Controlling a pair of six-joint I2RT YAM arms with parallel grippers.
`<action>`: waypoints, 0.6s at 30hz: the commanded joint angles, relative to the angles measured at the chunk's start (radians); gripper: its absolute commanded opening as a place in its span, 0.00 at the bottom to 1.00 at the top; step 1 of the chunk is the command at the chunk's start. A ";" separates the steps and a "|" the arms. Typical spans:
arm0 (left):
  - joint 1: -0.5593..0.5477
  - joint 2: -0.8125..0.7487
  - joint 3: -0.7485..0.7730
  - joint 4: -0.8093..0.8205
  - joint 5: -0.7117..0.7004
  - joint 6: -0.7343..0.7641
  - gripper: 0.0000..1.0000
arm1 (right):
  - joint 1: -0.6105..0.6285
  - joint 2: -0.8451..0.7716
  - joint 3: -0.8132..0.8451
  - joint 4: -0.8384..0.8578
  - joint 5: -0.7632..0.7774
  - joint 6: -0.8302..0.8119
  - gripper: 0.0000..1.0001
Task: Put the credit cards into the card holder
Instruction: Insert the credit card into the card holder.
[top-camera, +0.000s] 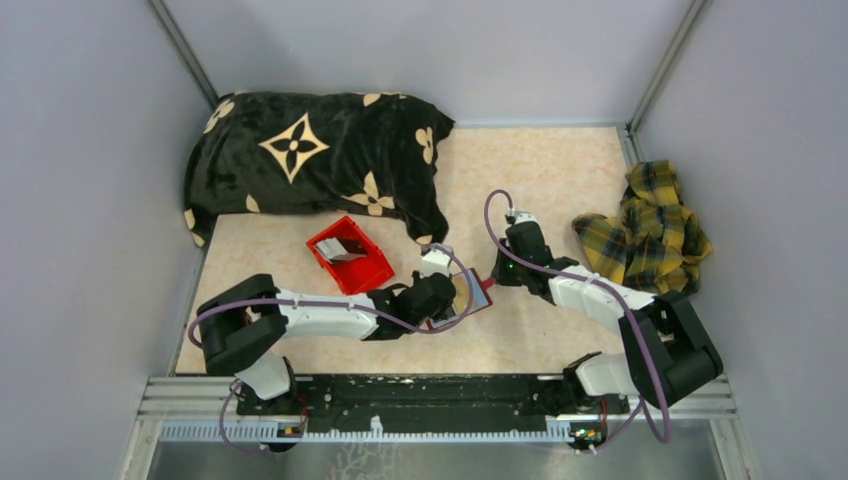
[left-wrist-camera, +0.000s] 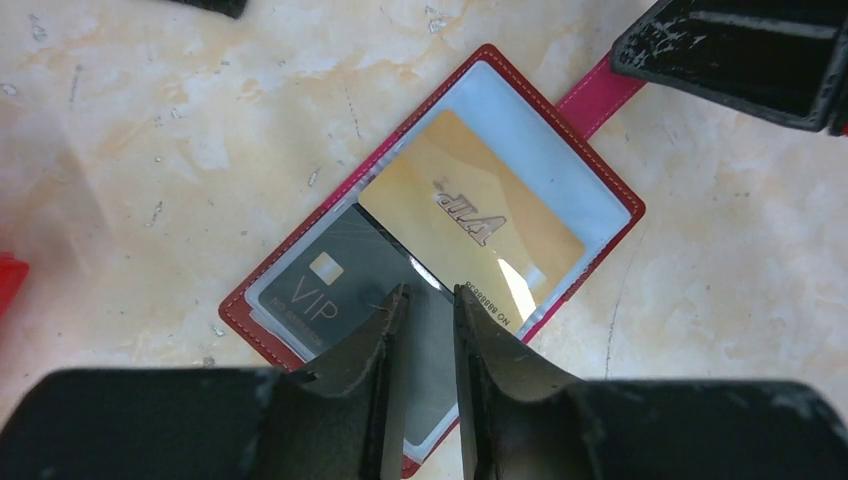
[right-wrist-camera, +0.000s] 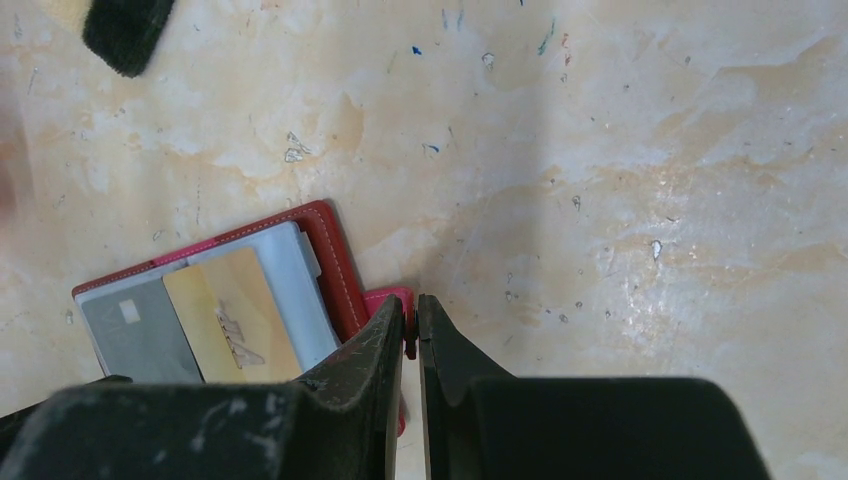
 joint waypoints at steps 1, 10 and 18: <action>-0.007 -0.048 -0.030 0.069 -0.025 -0.008 0.29 | 0.006 -0.012 0.007 0.046 -0.005 -0.005 0.10; -0.006 -0.019 -0.035 0.051 0.002 0.034 0.25 | 0.008 -0.020 0.015 0.034 0.001 -0.011 0.10; -0.006 0.010 -0.026 0.019 0.048 0.119 0.25 | 0.008 -0.013 0.022 0.034 -0.002 -0.015 0.10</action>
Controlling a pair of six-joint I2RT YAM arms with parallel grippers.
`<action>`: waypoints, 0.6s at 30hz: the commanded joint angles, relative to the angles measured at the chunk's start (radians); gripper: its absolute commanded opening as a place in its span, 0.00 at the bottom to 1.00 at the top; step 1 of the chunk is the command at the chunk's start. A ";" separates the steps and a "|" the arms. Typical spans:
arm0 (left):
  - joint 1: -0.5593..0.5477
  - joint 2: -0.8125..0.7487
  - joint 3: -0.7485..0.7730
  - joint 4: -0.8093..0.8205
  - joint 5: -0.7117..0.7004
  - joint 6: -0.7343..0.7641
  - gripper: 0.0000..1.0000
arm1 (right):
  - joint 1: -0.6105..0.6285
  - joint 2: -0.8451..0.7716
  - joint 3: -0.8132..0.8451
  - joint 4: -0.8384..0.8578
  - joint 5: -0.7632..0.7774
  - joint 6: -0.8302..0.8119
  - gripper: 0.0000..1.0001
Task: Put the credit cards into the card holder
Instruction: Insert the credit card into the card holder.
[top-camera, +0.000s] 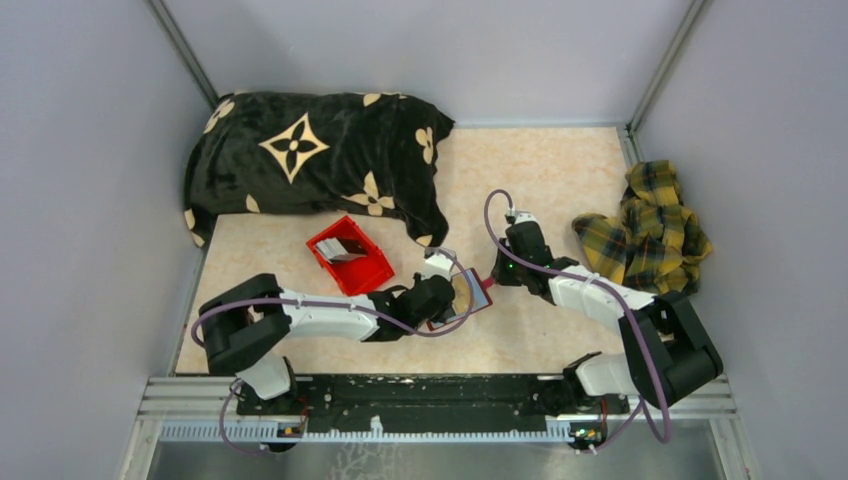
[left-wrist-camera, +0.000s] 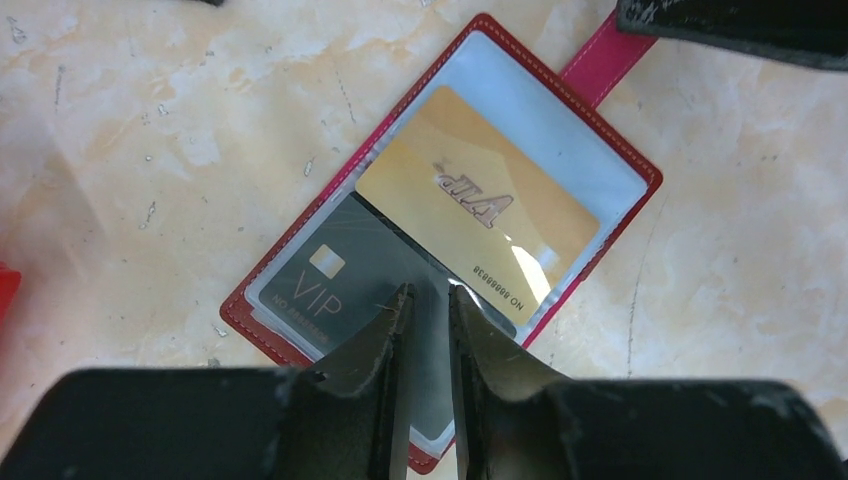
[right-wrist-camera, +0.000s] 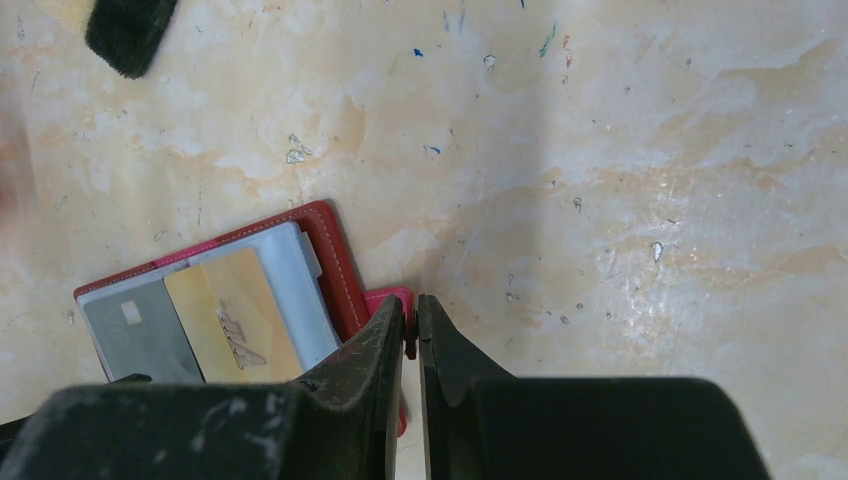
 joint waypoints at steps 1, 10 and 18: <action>-0.005 0.034 0.009 -0.016 0.037 0.062 0.25 | 0.007 -0.012 0.022 0.029 -0.001 -0.014 0.10; -0.007 0.111 0.065 -0.053 0.057 0.101 0.25 | 0.009 -0.014 0.023 0.024 -0.001 -0.016 0.10; -0.008 0.142 0.064 -0.048 0.054 0.110 0.25 | 0.009 -0.024 0.016 0.028 -0.004 -0.015 0.10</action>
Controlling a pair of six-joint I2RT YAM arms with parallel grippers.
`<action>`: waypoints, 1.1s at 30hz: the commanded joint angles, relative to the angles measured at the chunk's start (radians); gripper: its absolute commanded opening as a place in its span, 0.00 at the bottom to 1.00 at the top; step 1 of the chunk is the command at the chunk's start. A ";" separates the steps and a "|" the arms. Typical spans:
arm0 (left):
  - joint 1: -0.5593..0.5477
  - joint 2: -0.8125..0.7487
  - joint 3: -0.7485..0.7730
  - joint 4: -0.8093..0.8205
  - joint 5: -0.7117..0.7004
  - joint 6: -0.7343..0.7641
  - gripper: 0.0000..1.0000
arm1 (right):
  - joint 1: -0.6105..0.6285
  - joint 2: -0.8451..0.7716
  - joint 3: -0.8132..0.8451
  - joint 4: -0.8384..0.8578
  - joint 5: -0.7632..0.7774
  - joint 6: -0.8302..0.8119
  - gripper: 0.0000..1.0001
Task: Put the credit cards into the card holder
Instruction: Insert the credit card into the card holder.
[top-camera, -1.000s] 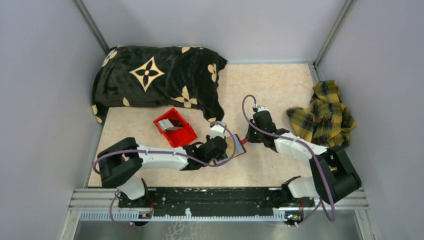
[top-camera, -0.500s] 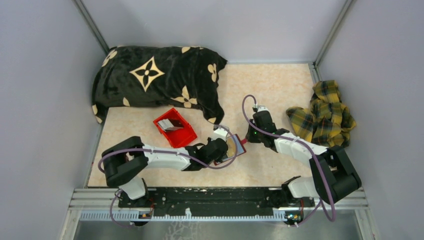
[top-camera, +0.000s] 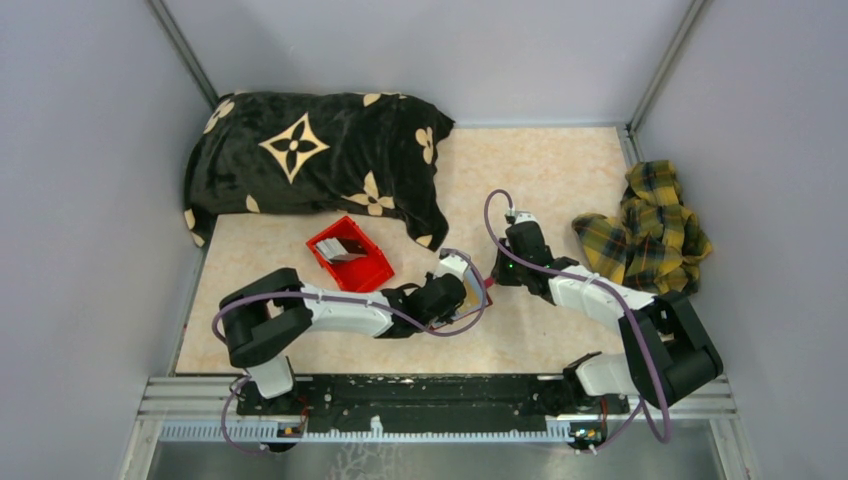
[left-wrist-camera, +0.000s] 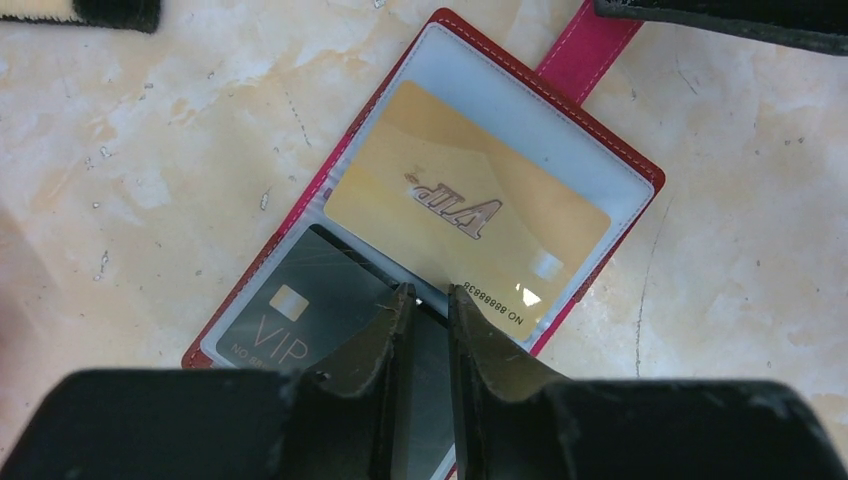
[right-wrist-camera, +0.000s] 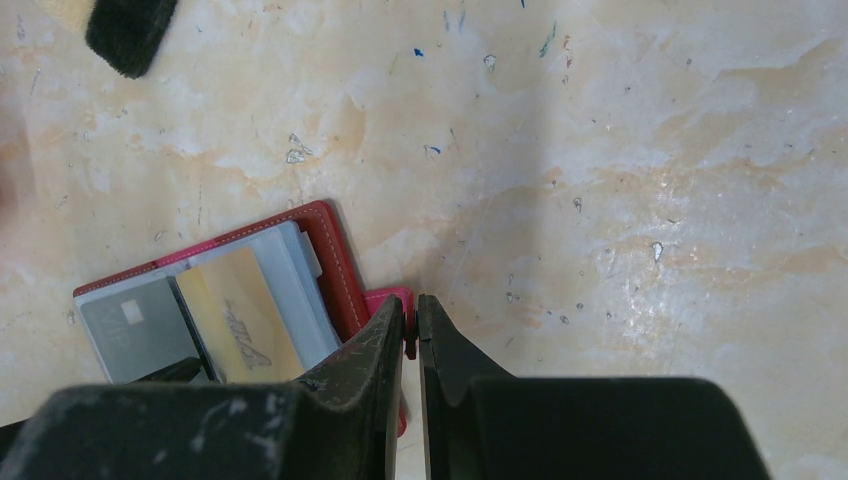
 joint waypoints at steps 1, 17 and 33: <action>-0.008 0.027 -0.019 -0.028 0.016 0.018 0.25 | 0.009 -0.024 0.014 0.029 -0.005 -0.013 0.10; -0.019 -0.068 -0.119 0.227 -0.050 0.052 0.27 | 0.013 -0.022 -0.005 0.042 -0.008 -0.008 0.10; -0.021 -0.056 -0.175 0.336 0.002 -0.109 0.38 | 0.020 -0.024 -0.009 0.042 -0.005 -0.005 0.10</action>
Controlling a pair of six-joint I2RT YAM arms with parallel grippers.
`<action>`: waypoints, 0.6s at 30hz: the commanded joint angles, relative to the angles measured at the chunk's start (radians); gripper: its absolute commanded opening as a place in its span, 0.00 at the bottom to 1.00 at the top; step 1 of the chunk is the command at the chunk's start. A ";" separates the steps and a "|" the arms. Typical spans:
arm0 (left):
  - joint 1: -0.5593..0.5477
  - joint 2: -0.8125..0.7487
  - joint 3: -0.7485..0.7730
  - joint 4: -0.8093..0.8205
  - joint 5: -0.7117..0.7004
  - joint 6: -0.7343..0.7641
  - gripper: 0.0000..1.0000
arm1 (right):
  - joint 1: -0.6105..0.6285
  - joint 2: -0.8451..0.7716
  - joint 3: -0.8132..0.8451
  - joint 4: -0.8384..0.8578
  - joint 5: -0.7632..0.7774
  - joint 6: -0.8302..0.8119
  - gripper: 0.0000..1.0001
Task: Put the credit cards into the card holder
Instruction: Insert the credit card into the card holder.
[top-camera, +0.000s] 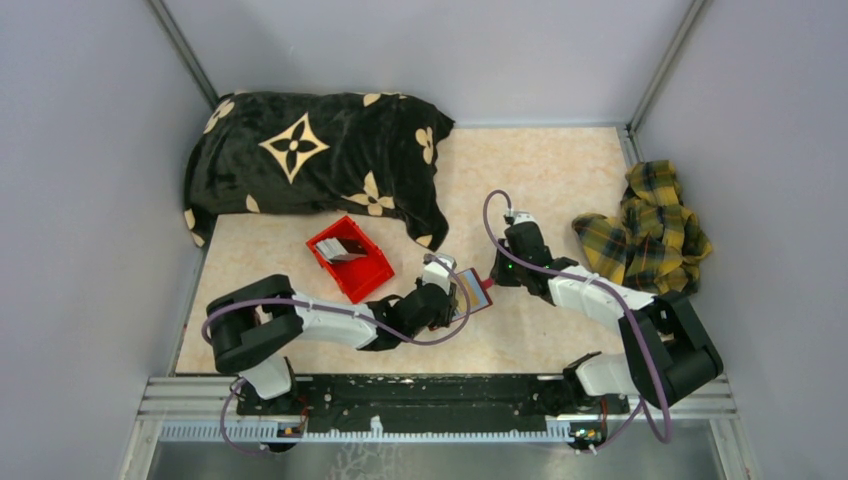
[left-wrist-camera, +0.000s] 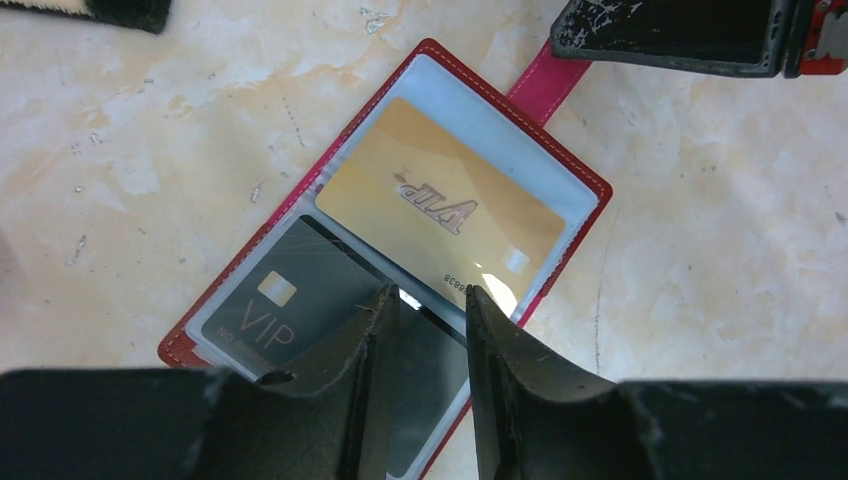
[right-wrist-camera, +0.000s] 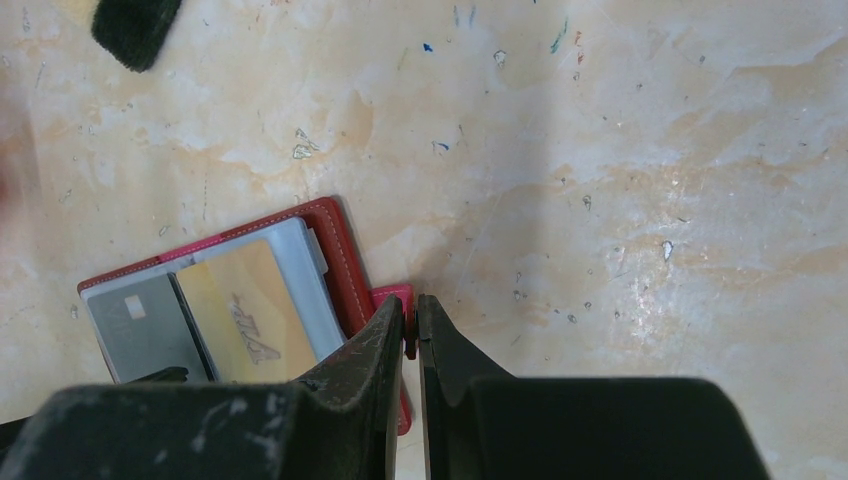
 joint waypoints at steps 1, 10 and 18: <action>-0.006 0.016 0.004 0.053 0.021 -0.060 0.38 | 0.012 -0.025 -0.008 0.040 0.000 -0.005 0.10; -0.006 0.044 0.030 0.020 0.018 -0.072 0.39 | 0.012 -0.027 -0.009 0.041 0.001 -0.007 0.10; -0.005 0.058 0.038 -0.003 0.007 -0.106 0.41 | 0.012 -0.028 -0.008 0.044 -0.006 -0.006 0.10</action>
